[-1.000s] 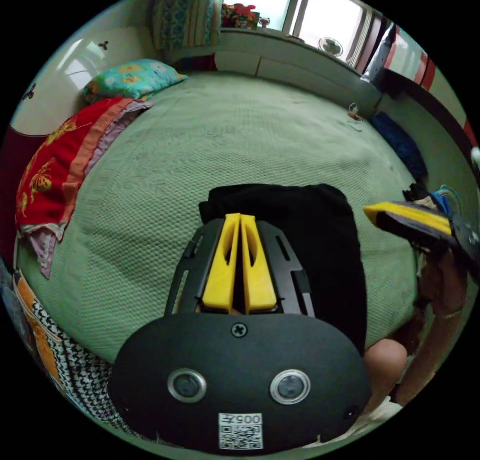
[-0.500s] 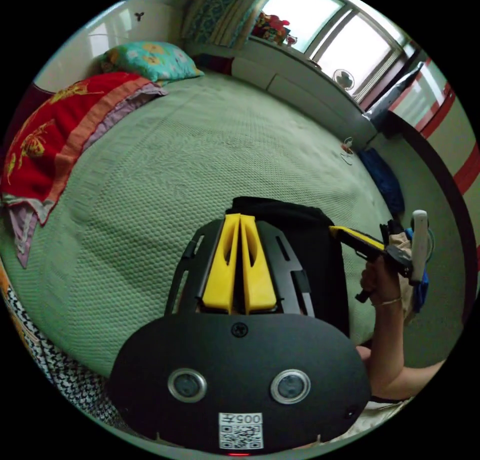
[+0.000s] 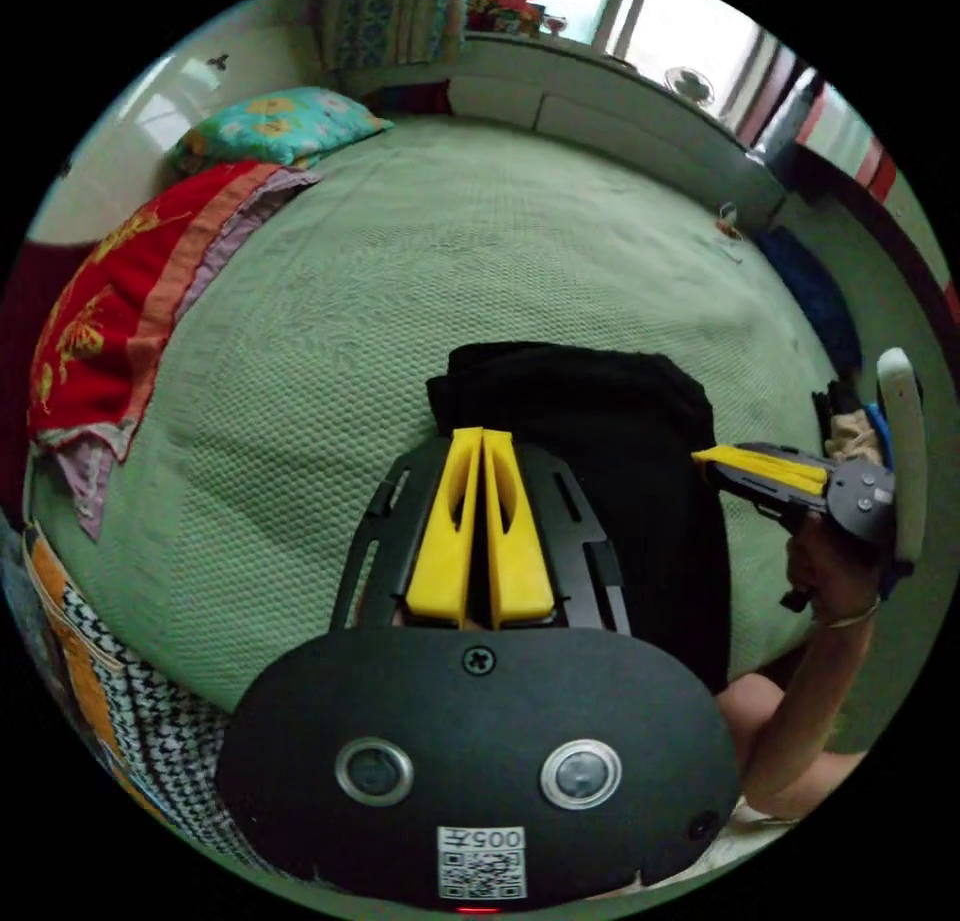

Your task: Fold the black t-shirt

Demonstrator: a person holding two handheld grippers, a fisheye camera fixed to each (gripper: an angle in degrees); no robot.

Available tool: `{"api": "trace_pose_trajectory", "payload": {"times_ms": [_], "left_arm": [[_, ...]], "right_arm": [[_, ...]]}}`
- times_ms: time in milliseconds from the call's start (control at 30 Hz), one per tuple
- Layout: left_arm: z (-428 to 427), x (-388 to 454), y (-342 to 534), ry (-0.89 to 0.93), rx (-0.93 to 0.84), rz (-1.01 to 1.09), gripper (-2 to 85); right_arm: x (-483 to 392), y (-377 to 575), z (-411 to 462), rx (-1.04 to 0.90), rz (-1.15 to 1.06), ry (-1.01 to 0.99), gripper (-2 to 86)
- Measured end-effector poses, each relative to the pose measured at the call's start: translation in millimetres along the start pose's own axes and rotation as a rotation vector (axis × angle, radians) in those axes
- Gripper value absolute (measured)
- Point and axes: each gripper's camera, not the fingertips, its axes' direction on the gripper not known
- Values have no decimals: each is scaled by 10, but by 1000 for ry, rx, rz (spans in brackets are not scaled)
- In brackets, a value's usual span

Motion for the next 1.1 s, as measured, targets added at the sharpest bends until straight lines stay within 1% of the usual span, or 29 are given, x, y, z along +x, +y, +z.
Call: {"api": "trace_pose_trajectory", "payload": {"times_ms": [100, 200, 267, 333, 400, 433, 500, 567, 600, 633, 700, 733, 833, 900, 1000, 1100], "left_arm": [[-130, -36, 17, 113, 48, -21, -6], [-132, 33, 37, 235, -41, 37, -6], [-121, 133, 76, 195, -73, 78, -7], [-75, 279, 116, 35, -124, 109, -7], [-38, 346, 133, -16, -149, 113, -7], [-25, 362, 143, -6, -153, 94, -7], [-37, 371, 164, 22, -148, 43, -7], [-130, 380, 200, 110, -82, -6, -7], [-222, 402, 234, 165, -16, -8, -7], [-299, 436, 264, 164, 23, -7, -7], [-356, 500, 300, 99, 30, 0, -7], [-352, 546, 321, 74, 14, 9, -7], [-303, 664, 385, 89, -22, 8, -6], [-334, 763, 433, 69, 2, 9, -7], [-466, 959, 518, 34, 74, 25, -7], [-544, 1128, 615, -62, 101, -2, -7]], "right_arm": [[16, 57, -145, 48, 7, 34, -10], [-20, 101, -279, 109, -52, -107, -10], [-114, 71, -290, 122, -89, -215, -10], [-252, 52, -277, 125, -121, -195, -10], [-402, 43, -264, 137, -145, -123, -10], [-494, 40, -244, 144, -158, -79, -10], [-612, 37, -174, 125, -193, -54, -10], [-688, 36, -35, 64, -215, -48, -10], [-687, 42, -17, 61, -215, -43, -10], [-664, 60, -27, 70, -211, -56, -10], [-580, 81, -92, 85, -181, -104, -10], [-508, 105, -151, 125, -157, -141, -10], [-354, 182, -248, 252, -86, -198, -10], [-327, 198, -235, 249, -77, -201, -10], [-318, 213, -172, 179, -79, -212, -10], [-294, 257, -205, 208, -46, -197, -10]]}}
